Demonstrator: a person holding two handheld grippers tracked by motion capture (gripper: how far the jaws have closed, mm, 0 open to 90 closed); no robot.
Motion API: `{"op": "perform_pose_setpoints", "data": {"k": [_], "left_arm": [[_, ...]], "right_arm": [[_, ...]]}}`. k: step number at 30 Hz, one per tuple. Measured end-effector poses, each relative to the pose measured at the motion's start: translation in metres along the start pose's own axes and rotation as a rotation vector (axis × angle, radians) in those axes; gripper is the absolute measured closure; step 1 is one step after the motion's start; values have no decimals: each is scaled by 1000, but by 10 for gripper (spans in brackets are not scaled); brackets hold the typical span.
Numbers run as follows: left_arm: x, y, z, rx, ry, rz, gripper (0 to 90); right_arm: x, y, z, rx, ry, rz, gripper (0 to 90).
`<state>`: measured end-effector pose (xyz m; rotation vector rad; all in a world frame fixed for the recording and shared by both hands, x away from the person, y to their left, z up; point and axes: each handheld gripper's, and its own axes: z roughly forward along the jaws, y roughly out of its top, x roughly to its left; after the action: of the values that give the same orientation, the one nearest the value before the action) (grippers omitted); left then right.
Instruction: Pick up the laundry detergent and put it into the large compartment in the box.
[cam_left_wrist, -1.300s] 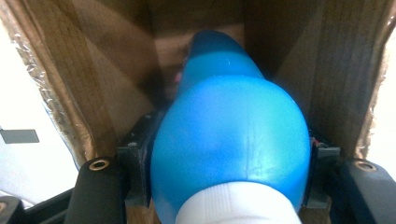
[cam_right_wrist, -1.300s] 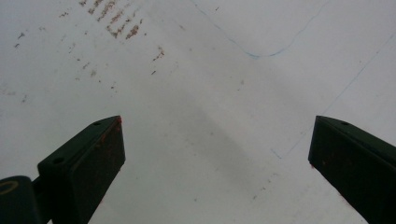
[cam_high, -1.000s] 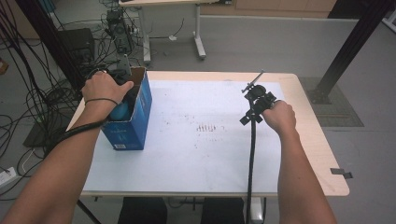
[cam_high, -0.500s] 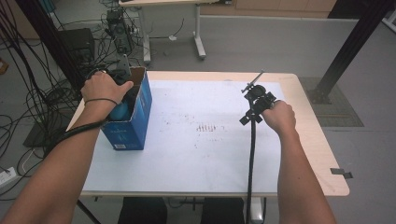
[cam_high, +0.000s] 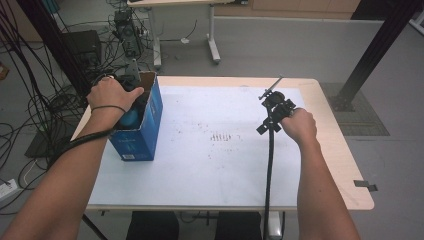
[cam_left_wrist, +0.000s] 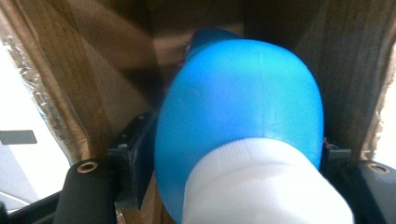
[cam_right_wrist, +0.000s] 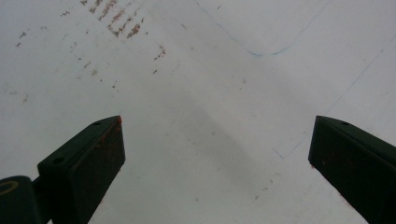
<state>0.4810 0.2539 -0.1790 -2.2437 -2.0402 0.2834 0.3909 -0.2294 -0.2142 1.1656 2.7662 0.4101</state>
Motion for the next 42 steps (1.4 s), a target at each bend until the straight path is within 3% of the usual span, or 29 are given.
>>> {"op": "perform_pose_setpoints", "data": {"k": [17,42], "left_arm": [[3,1,-7,7,-15,5,294],[-2,-9,-47,-28,-24,22,285]], "right_arm": [[1,2,1,6,-4,-1,36],[2,5,1,8,-2,-5,38]]}}
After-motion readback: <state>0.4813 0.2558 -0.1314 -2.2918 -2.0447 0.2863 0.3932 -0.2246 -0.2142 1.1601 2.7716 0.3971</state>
